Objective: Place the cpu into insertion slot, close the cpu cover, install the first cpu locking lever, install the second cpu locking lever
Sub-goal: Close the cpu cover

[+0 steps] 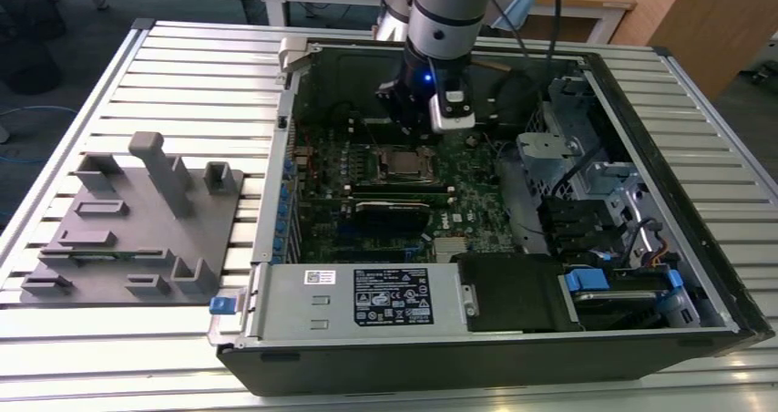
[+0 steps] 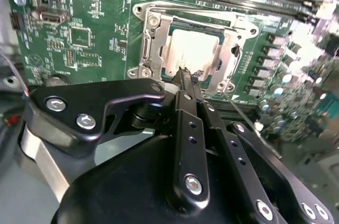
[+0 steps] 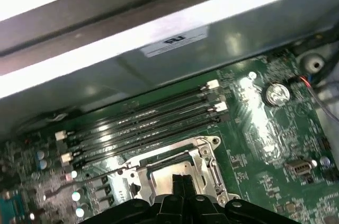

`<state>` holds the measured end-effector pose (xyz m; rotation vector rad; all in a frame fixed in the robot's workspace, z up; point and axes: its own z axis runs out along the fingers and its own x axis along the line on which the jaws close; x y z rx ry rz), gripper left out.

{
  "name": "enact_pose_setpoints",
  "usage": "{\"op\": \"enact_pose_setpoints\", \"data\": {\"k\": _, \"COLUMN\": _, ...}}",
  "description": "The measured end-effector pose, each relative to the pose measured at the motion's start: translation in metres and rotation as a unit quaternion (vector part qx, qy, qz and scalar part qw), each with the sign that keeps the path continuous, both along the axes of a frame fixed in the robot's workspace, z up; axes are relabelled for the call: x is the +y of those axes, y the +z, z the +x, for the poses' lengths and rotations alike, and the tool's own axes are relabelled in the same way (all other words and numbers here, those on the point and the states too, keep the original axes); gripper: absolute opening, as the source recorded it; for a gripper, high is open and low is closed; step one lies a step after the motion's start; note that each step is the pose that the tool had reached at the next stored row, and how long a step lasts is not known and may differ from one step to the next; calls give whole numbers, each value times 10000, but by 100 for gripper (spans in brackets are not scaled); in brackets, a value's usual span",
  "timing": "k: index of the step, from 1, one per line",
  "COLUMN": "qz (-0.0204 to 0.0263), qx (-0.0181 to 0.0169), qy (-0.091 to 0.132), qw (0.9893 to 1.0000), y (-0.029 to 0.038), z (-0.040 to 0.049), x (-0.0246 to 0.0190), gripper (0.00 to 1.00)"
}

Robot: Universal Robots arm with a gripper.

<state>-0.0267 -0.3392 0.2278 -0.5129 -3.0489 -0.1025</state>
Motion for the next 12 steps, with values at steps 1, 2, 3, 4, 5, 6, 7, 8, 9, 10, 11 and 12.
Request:
{"op": "enact_pose_setpoints", "data": {"k": 1, "qz": -1, "qx": 0, "qy": 89, "qw": 10000, "y": -3, "z": 0, "x": 0, "gripper": 10}}
{"op": "enact_pose_setpoints", "data": {"k": 2, "qz": -1, "qx": 0, "qy": 180, "qw": 9998, "y": -6, "z": 0, "x": 0, "gripper": 10}}
{"op": "enact_pose_setpoints", "data": {"k": 3, "qz": -3, "qx": 0, "qy": 269, "qw": 9996, "y": -9, "z": 0, "x": 0, "gripper": 10}}
{"op": "enact_pose_setpoints", "data": {"k": 4, "qz": -4, "qx": 0, "qy": 359, "qw": 9994, "y": -13, "z": 0, "x": 0, "gripper": 10}}
{"op": "enact_pose_setpoints", "data": {"k": 5, "qz": -6, "qx": 0, "qy": 457, "qw": 9990, "y": -17, "z": 0, "x": 0, "gripper": 10}}
{"op": "enact_pose_setpoints", "data": {"k": 6, "qz": -7, "qx": 0, "qy": 545, "qw": 9985, "y": -21, "z": 0, "x": 0, "gripper": 10}}
{"op": "enact_pose_setpoints", "data": {"k": 7, "qz": -9, "qx": 0, "qy": 635, "qw": 9980, "y": -25, "z": 0, "x": 0, "gripper": 10}}
{"op": "enact_pose_setpoints", "data": {"k": 8, "qz": -10, "qx": 0, "qy": 723, "qw": 9974, "y": -29, "z": 0, "x": 0, "gripper": 10}}
{"op": "enact_pose_setpoints", "data": {"k": 9, "qz": -13, "qx": 0, "qy": 810, "qw": 9967, "y": -34, "z": 0, "x": 0, "gripper": 10}}
{"op": "enact_pose_setpoints", "data": {"k": 10, "qz": -17, "qx": 0, "qy": 887, "qw": 9961, "y": -39, "z": 0, "x": 0, "gripper": 10}}
{"op": "enact_pose_setpoints", "data": {"k": 11, "qz": -22, "qx": 1, "qy": 962, "qw": 9954, "y": -45, "z": 0, "x": 0, "gripper": 10}}
{"op": "enact_pose_setpoints", "data": {"k": 12, "qz": -29, "qx": 2, "qy": 1034, "qw": 9946, "y": -50, "z": 0, "x": 0, "gripper": 10}}
